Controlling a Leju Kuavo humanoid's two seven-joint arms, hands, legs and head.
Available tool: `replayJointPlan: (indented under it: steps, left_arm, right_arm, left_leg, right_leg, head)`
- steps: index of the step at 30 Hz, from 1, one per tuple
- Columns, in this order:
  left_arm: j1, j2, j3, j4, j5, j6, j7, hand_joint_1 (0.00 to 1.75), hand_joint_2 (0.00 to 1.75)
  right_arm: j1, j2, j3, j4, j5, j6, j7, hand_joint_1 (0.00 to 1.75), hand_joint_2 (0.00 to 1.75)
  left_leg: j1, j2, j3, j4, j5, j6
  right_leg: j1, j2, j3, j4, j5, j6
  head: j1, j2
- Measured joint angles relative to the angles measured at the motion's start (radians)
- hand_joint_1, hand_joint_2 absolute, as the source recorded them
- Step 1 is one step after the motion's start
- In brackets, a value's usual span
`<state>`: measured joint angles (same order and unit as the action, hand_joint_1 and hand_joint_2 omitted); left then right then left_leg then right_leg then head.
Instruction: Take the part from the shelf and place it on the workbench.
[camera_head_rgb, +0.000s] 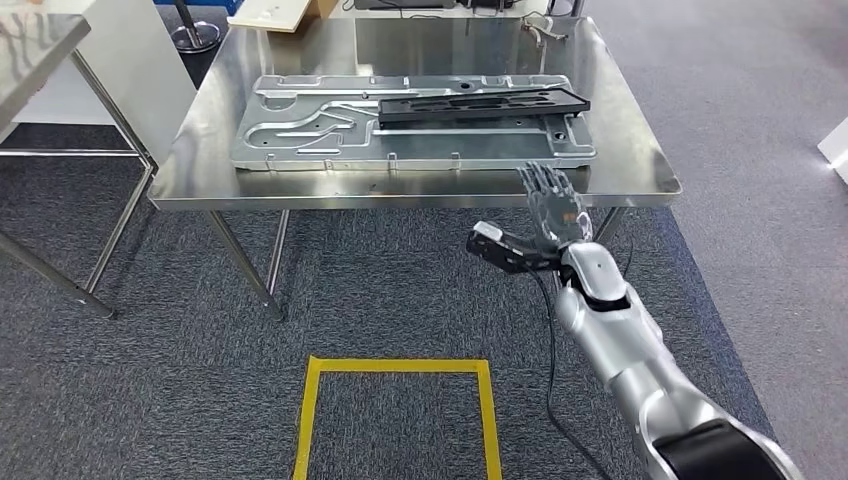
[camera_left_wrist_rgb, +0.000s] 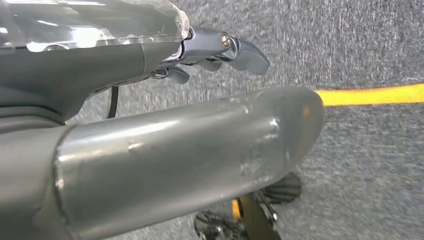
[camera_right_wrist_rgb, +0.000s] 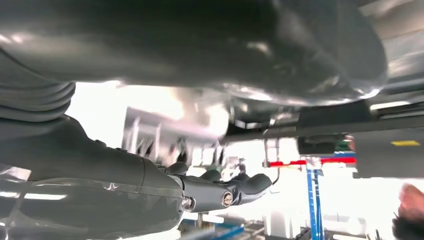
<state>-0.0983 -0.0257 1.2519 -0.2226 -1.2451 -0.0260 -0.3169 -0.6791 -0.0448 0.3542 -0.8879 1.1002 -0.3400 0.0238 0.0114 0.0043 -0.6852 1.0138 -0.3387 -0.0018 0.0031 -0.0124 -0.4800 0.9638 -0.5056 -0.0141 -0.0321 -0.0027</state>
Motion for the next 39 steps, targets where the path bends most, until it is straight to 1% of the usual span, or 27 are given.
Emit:
replayJointPlan:
  steps: [1, 2, 4, 5, 7, 8, 9, 11, 13, 14, 15, 16, 19, 20, 21, 23, 25, 26, 27, 28, 30, 31, 34, 35, 36, 37, 39]
  left_arm:
    - [0.003, -0.003, 0.004, 0.0, 0.007, 0.004, -0.002, 0.0, 0.0]
    - [0.007, -0.006, 0.01, 0.001, 0.014, 0.008, -0.004, 0.0, 0.0]
    - [0.012, -0.011, 0.02, 0.001, 0.025, 0.015, -0.008, 0.0, 0.0]
    - [0.013, -0.012, 0.024, 0.001, 0.029, 0.016, -0.009, 0.0, 0.0]
    - [0.014, -0.016, 0.03, 0.001, 0.037, 0.02, -0.012, 0.0, 0.0]
    - [0.014, -0.017, 0.034, 0.001, 0.042, 0.023, -0.014, 0.0, 0.0]
    - [0.013, -0.02, 0.039, 0.001, 0.048, 0.026, -0.017, 0.0, 0.0]
    - [0.014, -0.024, 0.049, 0.001, 0.06, 0.033, -0.021, 0.0, 0.0]
    - [0.018, -0.029, 0.059, 0.001, 0.068, 0.039, -0.024, 0.0, 0.0]
    - [0.02, -0.033, 0.065, 0.001, 0.07, 0.042, -0.025, 0.0, 0.0]
    - [0.022, -0.036, 0.069, 0.001, 0.071, 0.044, -0.026, 0.0, 0.0]
    - [0.023, -0.039, 0.071, 0.001, 0.071, 0.045, -0.026, 0.0, 0.0]
    - [0.022, -0.044, 0.078, 0.001, 0.078, 0.047, -0.027, 0.0, 0.0]
    - [0.022, -0.046, 0.081, 0.001, 0.082, 0.048, -0.028, 0.0, 0.0]
    - [0.022, -0.048, 0.086, 0.001, 0.086, 0.05, -0.028, 0.0, 0.0]
    - [0.024, -0.053, 0.094, 0.001, 0.091, 0.055, -0.028, 0.0, 0.0]
    - [0.025, -0.058, 0.1, 0.001, 0.095, 0.061, -0.029, 0.0, 0.0]
    - [0.026, -0.06, 0.102, 0.001, 0.097, 0.064, -0.03, 0.0, 0.0]
    - [0.026, -0.063, 0.105, 0.001, 0.098, 0.066, -0.031, 0.0, 0.0]
    - [0.026, -0.064, 0.109, 0.001, 0.1, 0.067, -0.032, 0.0, 0.0]
    - [0.025, -0.066, 0.116, 0.001, 0.101, 0.069, -0.033, 0.0, 0.0]
    - [0.026, -0.067, 0.118, 0.001, 0.1, 0.071, -0.033, 0.0, 0.0]
    - [0.031, -0.073, 0.12, 0.001, 0.095, 0.079, -0.033, 0.0, 0.0]
    - [0.032, -0.074, 0.12, 0.001, 0.093, 0.082, -0.033, 0.0, 0.0]
    - [0.031, -0.074, 0.12, 0.001, 0.092, 0.085, -0.033, 0.0, 0.0]
    - [0.03, -0.074, 0.121, 0.001, 0.091, 0.087, -0.033, 0.0, 0.0]
    - [0.028, -0.075, 0.121, 0.001, 0.091, 0.09, -0.032, 0.0, 0.0]
  right_arm:
    - [0.058, -0.001, -0.006, -0.035, -0.025, -0.033, -0.017, 0.0, 0.0]
    - [0.121, -0.003, -0.013, -0.072, -0.053, -0.065, -0.038, 0.0, 0.0]
    - [0.242, -0.008, -0.027, -0.141, -0.102, -0.116, -0.078, 0.0, 0.0]
    - [0.291, -0.009, -0.033, -0.168, -0.12, -0.13, -0.093, 0.0, 0.0]
    - [0.373, -0.009, -0.048, -0.216, -0.153, -0.144, -0.116, 0.0, 0.0]
    - [0.416, -0.009, -0.059, -0.242, -0.175, -0.15, -0.13, 0.0, 0.0]
    - [0.462, -0.009, -0.073, -0.271, -0.202, -0.157, -0.147, 0.0, 0.0]
    - [0.558, -0.009, -0.108, -0.324, -0.273, -0.167, -0.193, 0.0, 0.0]
    - [0.639, -0.009, -0.149, -0.361, -0.336, -0.173, -0.244, 0.0, 0.0]
    - [0.672, -0.008, -0.168, -0.372, -0.353, -0.175, -0.263, 0.0, 0.0]
    - [0.699, -0.008, -0.185, -0.381, -0.362, -0.176, -0.275, 0.0, 0.0]
    - [0.721, -0.007, -0.2, -0.388, -0.366, -0.176, -0.281, 0.0, 0.0]
    - [0.764, -0.006, -0.237, -0.402, -0.392, -0.159, -0.278, 0.0, 0.0]
    - [0.779, -0.004, -0.251, -0.402, -0.413, -0.147, -0.278, 0.0, 0.0]
    - [0.795, -0.002, -0.269, -0.398, -0.438, -0.129, -0.283, 0.0, 0.0]
    - [0.825, 0.01, -0.324, -0.371, -0.49, -0.085, -0.32, 0.0, 0.0]
    - [0.836, 0.033, -0.421, -0.302, -0.523, -0.029, -0.395, 0.0, 0.0]
    - [0.832, 0.047, -0.483, -0.249, -0.528, -0.004, -0.433, 0.0, 0.0]
    - [0.823, 0.062, -0.55, -0.185, -0.527, 0.017, -0.462, 0.0, 0.0]
    - [0.809, 0.075, -0.622, -0.108, -0.521, 0.03, -0.475, 0.0, 0.0]
    - [0.78, 0.092, -0.764, 0.069, -0.499, 0.033, -0.444, 0.0, 0.0]
    - [0.769, 0.095, -0.827, 0.158, -0.485, 0.026, -0.402, 0.0, 0.0]
    - [0.748, 0.093, -0.956, 0.371, -0.444, 0.019, -0.203, 0.0, 0.0]
    - [0.741, 0.092, -0.985, 0.424, -0.433, 0.028, -0.128, 0.0, 0.0]
    - [0.732, 0.091, -1.01, 0.47, -0.425, 0.045, -0.057, 0.0, 0.0]
    - [0.722, 0.091, -1.033, 0.511, -0.42, 0.065, 0.006, 0.0, 0.0]
    - [0.708, 0.092, -1.07, 0.572, -0.416, 0.098, 0.079, 0.0, 0.0]
  left_leg:
    - [0.001, -0.002, -0.008, 0.025, -0.037, -0.004]
    - [0.003, -0.003, -0.021, 0.071, -0.091, -0.007]
    - [0.005, -0.003, -0.045, 0.201, -0.193, -0.014]
    - [0.005, -0.003, -0.047, 0.256, -0.21, -0.017]
    - [0.005, -0.003, -0.014, 0.285, -0.176, -0.021]
    - [0.005, -0.004, 0.029, 0.252, -0.151, -0.022]
    - [0.005, -0.006, 0.086, 0.19, -0.149, -0.02]
    - [0.0, -0.011, 0.188, 0.053, -0.187, -0.009]
    - [-0.005, -0.012, 0.216, -0.004, -0.213, 0.009]
    - [-0.005, -0.009, 0.208, -0.004, -0.205, 0.019]
    - [-0.004, -0.006, 0.2, -0.006, -0.193, 0.028]
    - [-0.003, -0.002, 0.189, -0.008, -0.179, 0.037]
    - [-0.004, 0.005, 0.143, -0.009, -0.139, 0.051]
    - [-0.004, 0.006, 0.126, -0.009, -0.126, 0.051]
    - [-0.005, 0.006, 0.109, -0.008, -0.113, 0.051]
    - [-0.006, 0.006, 0.074, -0.005, -0.087, 0.047]
    - [-0.009, 0.006, 0.049, 0.0, -0.066, 0.04]
    - [-0.011, 0.007, 0.041, 0.002, -0.056, 0.035]
    - [-0.012, 0.009, 0.037, 0.004, -0.046, 0.029]
    - [-0.013, 0.011, 0.033, 0.002, -0.035, 0.023]
    - [-0.011, 0.008, 0.025, 0.003, -0.027, 0.011]
    - [-0.01, 0.005, 0.017, 0.017, -0.05, 0.005]
    - [-0.004, 0.001, -0.018, 0.16, -0.195, -0.01]
    - [-0.002, 0.001, -0.026, 0.222, -0.22, -0.014]
    - [-0.001, 0.002, -0.027, 0.269, -0.217, -0.017]
    - [-0.001, 0.002, -0.015, 0.29, -0.192, -0.019]
    - [-0.002, 0.014, 0.058, 0.231, -0.136, -0.016]
  right_leg:
    - [-0.002, -0.005, -0.007, -0.006, 0.013, -0.007]
    - [-0.003, -0.011, -0.017, -0.008, 0.026, -0.012]
    - [-0.001, -0.016, -0.05, -0.002, 0.047, -0.017]
    - [-0.001, -0.018, -0.07, 0.004, 0.058, -0.016]
    - [-0.002, -0.019, -0.113, 0.02, 0.077, -0.012]
    - [-0.004, -0.019, -0.135, 0.03, 0.086, -0.008]
    - [-0.004, -0.019, -0.153, 0.041, 0.092, -0.003]
    - [-0.003, -0.021, -0.174, 0.06, 0.104, 0.008]
    - [-0.004, -0.023, -0.179, 0.063, 0.118, 0.021]
    - [-0.006, -0.021, -0.181, 0.062, 0.124, 0.027]
    - [-0.009, -0.016, -0.186, 0.069, 0.112, 0.034]
    - [-0.011, -0.009, -0.194, 0.088, 0.081, 0.039]
    - [-0.016, 0.004, -0.226, 0.24, -0.076, 0.053]
    - [-0.017, 0.004, -0.229, 0.296, -0.099, 0.055]
    - [-0.018, 0.004, -0.223, 0.332, -0.095, 0.057]
    - [-0.018, 0.005, -0.168, 0.318, -0.038, 0.054]
    - [-0.014, 0.003, -0.046, 0.182, -0.021, 0.043]
    - [-0.012, 0.002, 0.015, 0.099, -0.036, 0.036]
    - [-0.008, 0.002, 0.059, 0.034, -0.055, 0.029]
    - [-0.004, 0.002, 0.08, -0.003, -0.064, 0.023]
    - [-0.006, -0.004, 0.07, -0.018, -0.054, 0.009]
    - [-0.008, -0.009, 0.061, -0.02, -0.043, 0.0]
    - [-0.008, -0.025, 0.021, -0.02, -0.012, -0.018]
    - [-0.007, -0.03, 0.005, -0.017, -0.002, -0.019]
    - [-0.006, -0.035, -0.012, -0.012, 0.007, -0.019]
    - [-0.006, -0.041, -0.029, -0.005, 0.016, -0.018]
    - [-0.006, -0.054, -0.061, 0.015, 0.025, -0.014]
  head:
    - [0.0, 0.0]
    - [0.0, 0.0]
    - [0.0, 0.0]
    - [0.0, 0.0]
    - [0.0, 0.0]
    - [0.0, 0.0]
    - [0.0, 0.0]
    - [0.0, 0.0]
    - [0.0, 0.0]
    - [0.0, 0.0]
    - [0.0, 0.0]
    - [0.0, 0.0]
    - [0.0, 0.0]
    - [0.0, 0.0]
    - [0.0, 0.0]
    - [0.0, 0.0]
    - [0.0, 0.0]
    - [0.0, 0.0]
    - [0.0, 0.0]
    - [0.0, 0.0]
    - [0.0, 0.0]
    - [0.0, 0.0]
    - [0.0, 0.0]
    - [0.0, 0.0]
    - [0.0, 0.0]
    - [0.0, 0.0]
    - [0.0, 0.0]
